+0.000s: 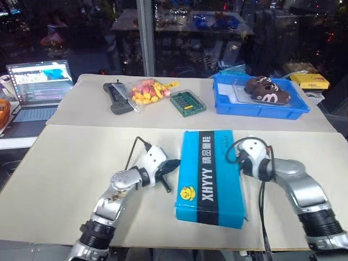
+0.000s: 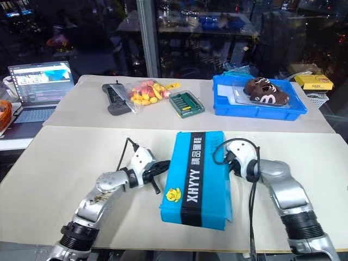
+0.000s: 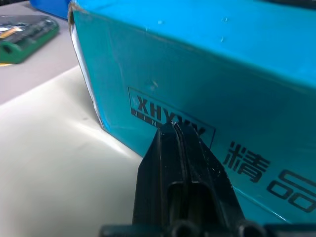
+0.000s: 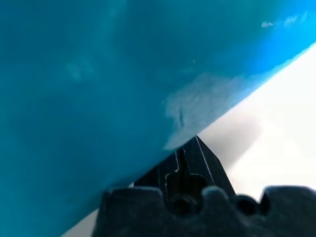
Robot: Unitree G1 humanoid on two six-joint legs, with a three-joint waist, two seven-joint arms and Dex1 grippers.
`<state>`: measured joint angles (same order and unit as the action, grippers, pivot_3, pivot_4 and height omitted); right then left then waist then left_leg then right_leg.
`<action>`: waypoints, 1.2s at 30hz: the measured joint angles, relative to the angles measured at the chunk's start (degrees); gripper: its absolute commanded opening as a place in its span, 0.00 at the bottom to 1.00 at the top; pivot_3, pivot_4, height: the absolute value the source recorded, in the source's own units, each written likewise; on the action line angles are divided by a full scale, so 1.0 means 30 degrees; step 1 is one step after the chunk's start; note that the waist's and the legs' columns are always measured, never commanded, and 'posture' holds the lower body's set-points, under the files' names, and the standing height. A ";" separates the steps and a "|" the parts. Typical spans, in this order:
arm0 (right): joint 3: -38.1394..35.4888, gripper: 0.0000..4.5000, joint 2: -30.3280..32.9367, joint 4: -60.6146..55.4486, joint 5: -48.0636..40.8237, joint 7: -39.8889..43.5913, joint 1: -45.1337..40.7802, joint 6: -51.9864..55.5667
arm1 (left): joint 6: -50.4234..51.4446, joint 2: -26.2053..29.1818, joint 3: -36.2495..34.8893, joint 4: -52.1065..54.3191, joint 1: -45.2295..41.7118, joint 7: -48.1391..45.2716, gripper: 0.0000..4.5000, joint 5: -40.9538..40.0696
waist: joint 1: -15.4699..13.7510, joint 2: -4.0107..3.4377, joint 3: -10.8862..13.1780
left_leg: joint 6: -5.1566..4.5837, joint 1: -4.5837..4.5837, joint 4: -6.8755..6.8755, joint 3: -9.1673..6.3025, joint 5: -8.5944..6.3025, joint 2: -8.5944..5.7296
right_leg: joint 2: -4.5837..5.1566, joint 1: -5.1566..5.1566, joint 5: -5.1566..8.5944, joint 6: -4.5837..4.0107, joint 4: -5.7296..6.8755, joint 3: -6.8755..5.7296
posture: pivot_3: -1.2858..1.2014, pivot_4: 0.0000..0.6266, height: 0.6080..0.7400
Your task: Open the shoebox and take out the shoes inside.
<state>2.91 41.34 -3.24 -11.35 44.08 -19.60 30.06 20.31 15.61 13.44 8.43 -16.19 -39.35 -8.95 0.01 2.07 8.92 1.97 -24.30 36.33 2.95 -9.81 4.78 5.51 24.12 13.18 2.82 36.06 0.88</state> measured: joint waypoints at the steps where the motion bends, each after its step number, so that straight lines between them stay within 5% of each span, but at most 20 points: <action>1: -0.0110 0.00 0.0176 0.0347 0.0074 0.0054 -0.0018 -0.0175 | 0.0017 -0.0107 0.0166 -0.0014 -0.0038 0.0079 0.00 0.0065 | -0.0020 0.0000 0.0000 | 0.0000 0.0000 0.0002 -0.0001 0.0000 -0.0002 | -0.0001 -0.0003 -0.0002 0.0003 -0.0001 0.0002 | 0.52 0.24 1.00; 14: -0.0583 0.00 0.2206 0.5370 0.1924 0.0482 -0.2495 -0.2523 | -0.0433 -0.2550 0.1152 -0.4603 -0.3390 0.0085 0.00 0.0589 | -0.0191 -0.0003 0.0001 | -0.0027 -0.0042 0.0020 -0.0017 -0.0013 -0.0021 | -0.0022 0.0018 -0.0084 -0.0070 -0.0027 0.0049 | 0.52 0.24 1.00; 23: -0.0851 0.00 0.5637 0.6153 0.4650 0.0299 -0.2138 -0.4796 | -0.1336 0.3476 -0.0966 -0.3840 -0.3414 -0.0276 0.00 0.2262 | 0.0042 -0.0023 0.0008 | -0.0024 -0.0019 0.0021 -0.0008 -0.0013 -0.0014 | -0.0023 0.0015 -0.0024 0.0026 -0.0020 0.0059 | 0.52 0.24 1.00; 26: -0.1696 0.00 0.6181 0.5461 0.3817 0.1330 -0.1701 -0.4469 | 0.0260 0.4373 -0.2531 -0.2993 -0.3942 -0.1669 0.15 0.0182 | 0.0045 -0.0022 0.0015 | -0.0024 -0.0038 0.0018 -0.0011 -0.0013 -0.0012 | -0.0025 0.0030 -0.0029 0.0021 -0.0016 0.0056 | 0.52 0.24 1.00; 36: -0.3983 0.00 0.8784 0.2204 0.0617 0.7019 0.4279 -0.2196 | 0.6325 1.1054 -0.6291 0.0526 -0.6286 -0.8719 0.93 -0.7326 | 0.0045 -0.0003 0.0053 | -0.0013 -0.0011 0.0028 -0.0007 -0.0019 -0.0001 | -0.0026 0.0004 0.0028 0.0047 0.0005 0.0051 | 0.52 0.24 1.00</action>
<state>-9.04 67.69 3.37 -9.50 65.14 -6.76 23.47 39.28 48.77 -5.43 10.01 -35.05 -65.51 -30.93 0.15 2.06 9.08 1.93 -24.34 36.42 2.93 -9.86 4.77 5.43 24.14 13.26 2.96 36.07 1.03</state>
